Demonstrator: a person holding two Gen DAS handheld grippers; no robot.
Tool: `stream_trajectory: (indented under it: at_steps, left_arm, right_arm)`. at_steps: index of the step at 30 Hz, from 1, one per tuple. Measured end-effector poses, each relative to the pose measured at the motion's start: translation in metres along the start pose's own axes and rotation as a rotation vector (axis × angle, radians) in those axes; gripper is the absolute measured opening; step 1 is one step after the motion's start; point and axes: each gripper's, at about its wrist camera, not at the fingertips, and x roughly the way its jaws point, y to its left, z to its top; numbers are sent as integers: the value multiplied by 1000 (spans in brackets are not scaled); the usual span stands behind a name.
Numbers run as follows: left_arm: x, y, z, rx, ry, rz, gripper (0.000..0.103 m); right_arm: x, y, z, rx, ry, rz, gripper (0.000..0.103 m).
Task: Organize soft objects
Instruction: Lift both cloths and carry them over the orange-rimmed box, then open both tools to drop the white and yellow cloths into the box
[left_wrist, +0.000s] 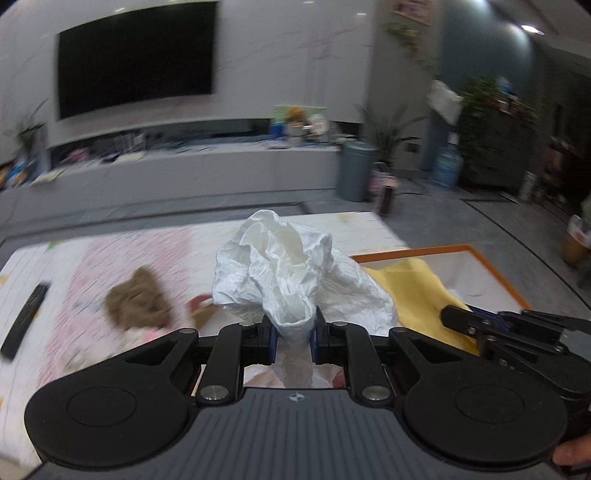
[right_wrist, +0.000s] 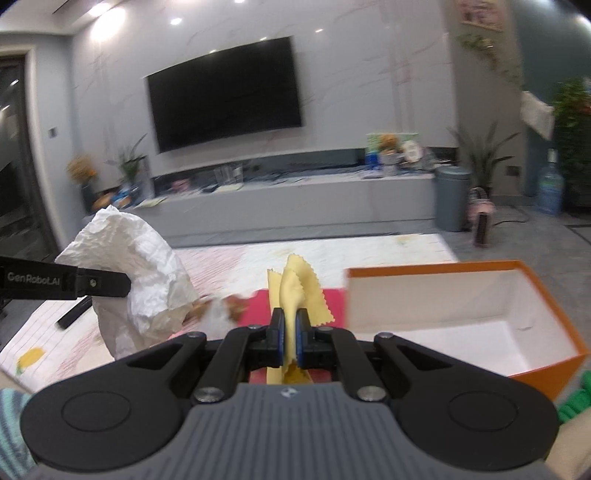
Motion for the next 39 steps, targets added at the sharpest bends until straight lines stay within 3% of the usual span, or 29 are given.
stream_trajectory:
  at_steps: [5, 10, 15, 20, 23, 32, 39]
  left_arm:
    - [24, -48, 18, 110, -11, -77, 18]
    - [55, -94, 27, 238, 29, -160, 18]
    - [86, -126, 31, 325, 99, -189, 18]
    - [121, -140, 35, 371, 185, -209, 18]
    - [150, -142, 34, 382, 280, -218, 18]
    - [202, -142, 2, 445, 471, -95, 18]
    - [227, -139, -7, 486, 540, -49, 20]
  right_arm:
    - [-3, -43, 9, 37, -28, -89, 3]
    - [-1, -87, 20, 78, -42, -167, 3]
    - [22, -127, 25, 123, 56, -191, 4]
    - [51, -161, 23, 174, 190, -156, 4]
    - [74, -176, 19, 207, 276, -111, 4]
    - [130, -183, -1, 237, 441, -35, 6]
    - [161, -175, -12, 250, 497, -34, 7]
